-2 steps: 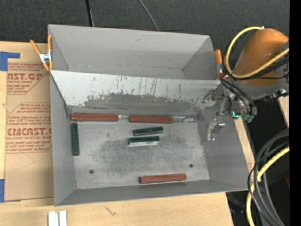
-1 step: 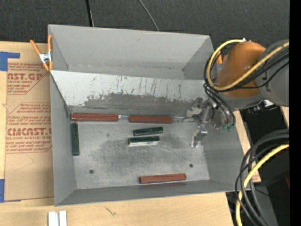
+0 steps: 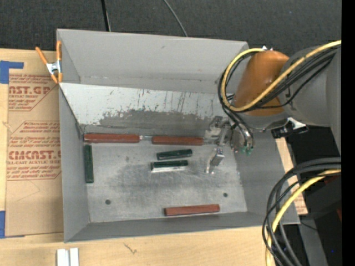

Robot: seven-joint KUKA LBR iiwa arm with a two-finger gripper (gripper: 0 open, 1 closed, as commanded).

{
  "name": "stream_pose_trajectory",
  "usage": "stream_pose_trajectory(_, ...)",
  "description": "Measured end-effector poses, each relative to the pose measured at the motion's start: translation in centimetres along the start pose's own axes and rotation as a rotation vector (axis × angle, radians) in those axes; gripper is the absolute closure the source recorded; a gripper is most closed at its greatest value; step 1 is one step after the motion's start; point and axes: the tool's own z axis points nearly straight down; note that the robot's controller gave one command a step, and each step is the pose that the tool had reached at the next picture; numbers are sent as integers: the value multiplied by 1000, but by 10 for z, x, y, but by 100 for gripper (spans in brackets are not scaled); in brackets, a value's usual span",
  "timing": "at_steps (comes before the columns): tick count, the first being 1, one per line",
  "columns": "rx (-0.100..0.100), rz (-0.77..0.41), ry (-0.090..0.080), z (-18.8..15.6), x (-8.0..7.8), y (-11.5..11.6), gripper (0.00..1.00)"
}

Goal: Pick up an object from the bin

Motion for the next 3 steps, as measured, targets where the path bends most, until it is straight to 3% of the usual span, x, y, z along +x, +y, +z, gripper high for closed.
stream_pose_trajectory(1, 1, -102, -4, 18, 16, 41, 0)
stream_pose_trajectory(2, -3, -168, -2, 42, 11, 53, 0)
stream_pose_trajectory(3, 3, -347, -29, 43, 19, 74, 100)
